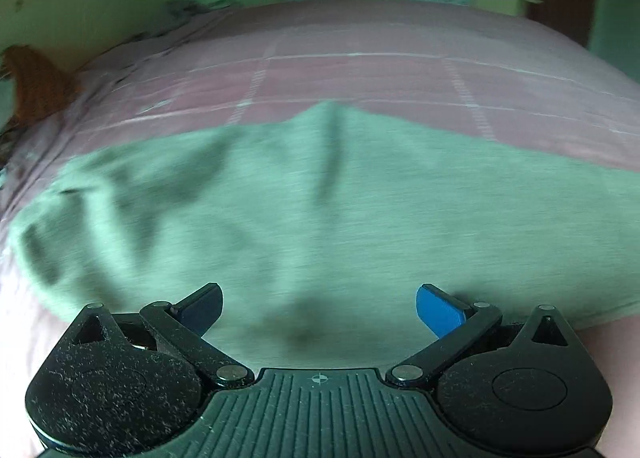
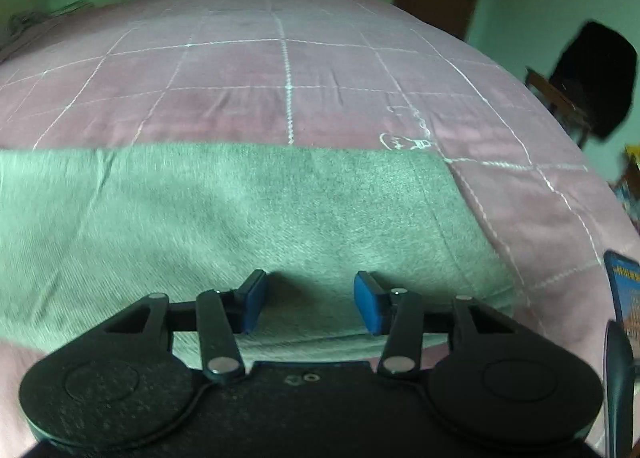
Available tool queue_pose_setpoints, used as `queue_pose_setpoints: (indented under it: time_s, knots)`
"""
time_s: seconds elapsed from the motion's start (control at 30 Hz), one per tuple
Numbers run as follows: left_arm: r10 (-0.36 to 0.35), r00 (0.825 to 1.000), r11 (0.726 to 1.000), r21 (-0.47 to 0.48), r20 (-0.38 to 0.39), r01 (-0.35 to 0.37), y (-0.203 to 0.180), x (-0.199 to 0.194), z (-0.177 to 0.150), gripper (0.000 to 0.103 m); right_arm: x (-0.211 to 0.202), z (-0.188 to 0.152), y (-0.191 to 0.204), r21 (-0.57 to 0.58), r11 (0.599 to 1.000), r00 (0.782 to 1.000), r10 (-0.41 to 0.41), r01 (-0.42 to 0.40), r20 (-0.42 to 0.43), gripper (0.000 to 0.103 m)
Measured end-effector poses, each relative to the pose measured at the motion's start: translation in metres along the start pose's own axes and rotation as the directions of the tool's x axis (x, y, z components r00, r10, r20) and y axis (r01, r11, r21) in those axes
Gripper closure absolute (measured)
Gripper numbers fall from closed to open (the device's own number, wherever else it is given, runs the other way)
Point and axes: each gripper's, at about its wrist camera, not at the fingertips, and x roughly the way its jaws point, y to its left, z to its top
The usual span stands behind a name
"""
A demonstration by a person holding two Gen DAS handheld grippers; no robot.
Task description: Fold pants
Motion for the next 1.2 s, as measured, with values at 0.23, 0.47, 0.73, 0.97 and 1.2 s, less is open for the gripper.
queue_pose_setpoints:
  time_s: [0.23, 0.47, 0.73, 0.97, 1.2]
  knots:
    - [-0.122, 0.992, 0.99, 0.071, -0.033, 0.124, -0.085, 0.003, 0.013, 0.0, 0.004, -0.003, -0.023, 0.004, 0.999, 0.999, -0.038, 0.038, -0.006, 0.053]
    - [-0.131, 0.988, 0.989, 0.055, -0.081, 0.136, -0.111, 0.006, 0.009, 0.0, -0.011, 0.006, -0.041, 0.08, 0.997, 0.999, -0.021, 0.017, 0.041, 0.052]
    - [-0.118, 0.986, 0.991, 0.046, -0.121, 0.124, -0.144, 0.033, 0.026, 0.0, 0.005, -0.003, -0.046, 0.016, 0.998, 0.998, -0.062, 0.062, 0.019, 0.048]
    - [-0.118, 0.989, 0.991, 0.052, -0.088, 0.122, -0.152, 0.022, 0.03, 0.0, -0.003, -0.004, -0.055, 0.031, 0.999, 0.999, -0.042, 0.041, 0.026, 0.048]
    - [-0.146, 0.986, 0.985, 0.086, -0.081, 0.153, -0.185, 0.029, 0.041, 0.0, 0.001, 0.013, -0.052, 0.079, 0.997, 0.998, -0.026, 0.022, 0.052, 0.048]
